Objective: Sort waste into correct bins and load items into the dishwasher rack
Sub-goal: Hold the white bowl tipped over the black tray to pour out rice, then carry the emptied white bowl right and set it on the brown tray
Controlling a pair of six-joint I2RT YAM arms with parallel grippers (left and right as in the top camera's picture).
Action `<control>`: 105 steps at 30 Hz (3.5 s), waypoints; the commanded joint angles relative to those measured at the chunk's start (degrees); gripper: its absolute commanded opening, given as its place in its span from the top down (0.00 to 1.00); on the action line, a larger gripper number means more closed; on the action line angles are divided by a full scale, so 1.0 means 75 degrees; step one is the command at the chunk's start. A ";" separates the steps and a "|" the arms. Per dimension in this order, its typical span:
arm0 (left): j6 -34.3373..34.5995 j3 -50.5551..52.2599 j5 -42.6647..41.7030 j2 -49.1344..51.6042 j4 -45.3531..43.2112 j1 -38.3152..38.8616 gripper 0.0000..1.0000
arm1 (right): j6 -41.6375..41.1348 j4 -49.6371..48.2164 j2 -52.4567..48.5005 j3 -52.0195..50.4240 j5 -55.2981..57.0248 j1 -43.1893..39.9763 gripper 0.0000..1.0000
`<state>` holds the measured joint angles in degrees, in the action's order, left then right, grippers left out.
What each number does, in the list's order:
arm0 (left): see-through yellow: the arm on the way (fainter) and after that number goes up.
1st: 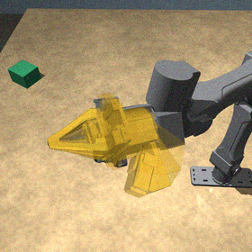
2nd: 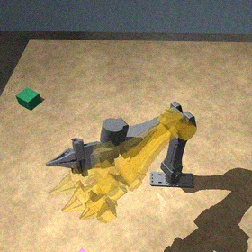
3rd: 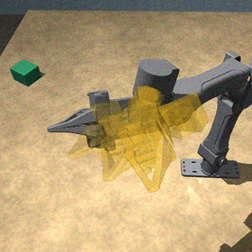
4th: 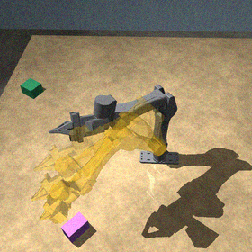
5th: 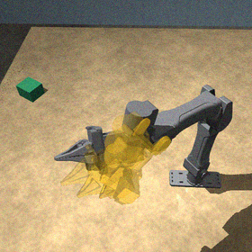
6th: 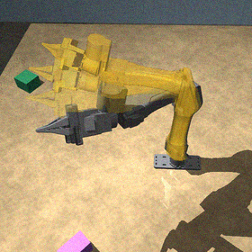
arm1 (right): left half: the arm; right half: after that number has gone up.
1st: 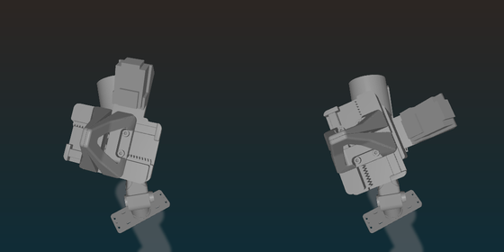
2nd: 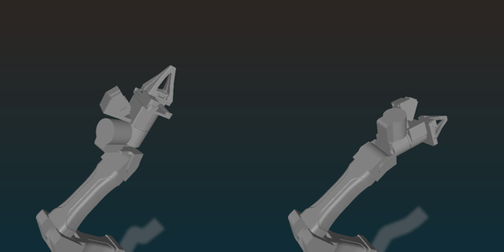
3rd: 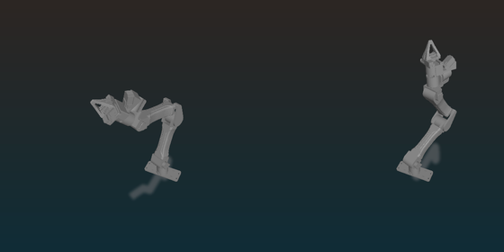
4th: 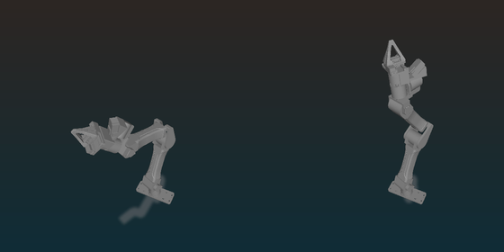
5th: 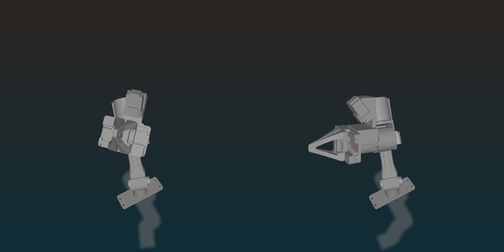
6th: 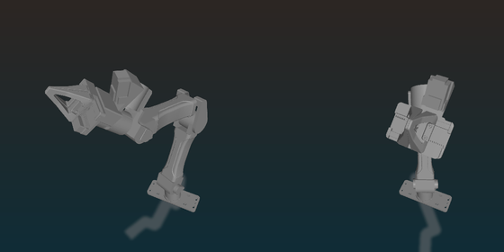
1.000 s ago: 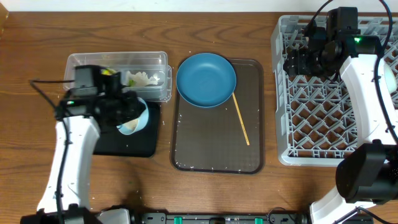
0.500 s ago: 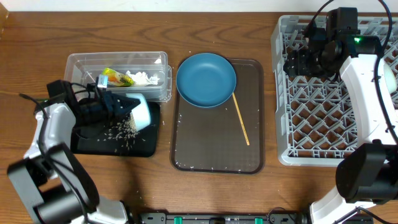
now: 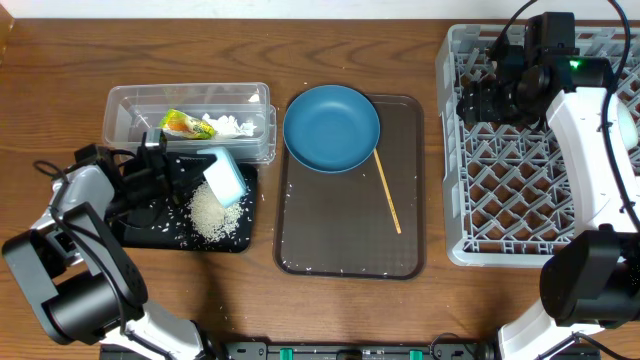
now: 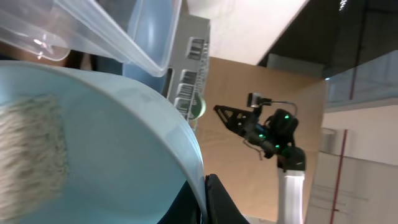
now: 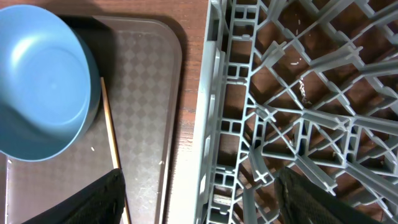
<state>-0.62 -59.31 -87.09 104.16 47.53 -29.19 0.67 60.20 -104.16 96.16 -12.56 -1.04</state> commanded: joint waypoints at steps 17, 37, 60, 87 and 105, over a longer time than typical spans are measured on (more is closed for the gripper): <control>0.1300 0.0047 0.0577 0.0015 -0.0256 -0.0236 0.94 | 0.0093 0.0009 -0.0035 -0.0038 0.0050 0.0050 0.24; -0.0425 0.0032 0.0085 -0.0029 -0.0085 -0.0315 0.94 | 0.0093 0.0047 -0.0035 -0.0038 0.0047 0.0050 0.24; 0.0050 0.0029 0.0332 -0.0061 0.0131 -0.0530 0.94 | 0.0093 0.0058 -0.0035 -0.0038 0.0047 0.0050 0.23; 0.0516 -0.0111 0.6677 -0.4272 -0.0455 0.3518 0.94 | 0.0090 0.0012 -0.0035 -0.0038 0.0044 0.0050 0.23; 0.1358 -0.0108 0.7621 -0.1667 -0.2229 0.7927 0.94 | 0.0093 0.0038 -0.0035 -0.0038 0.0047 0.0050 0.22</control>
<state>7.60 -59.20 -30.98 89.17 32.08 27.83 0.64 60.42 -104.16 96.14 -12.14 -1.04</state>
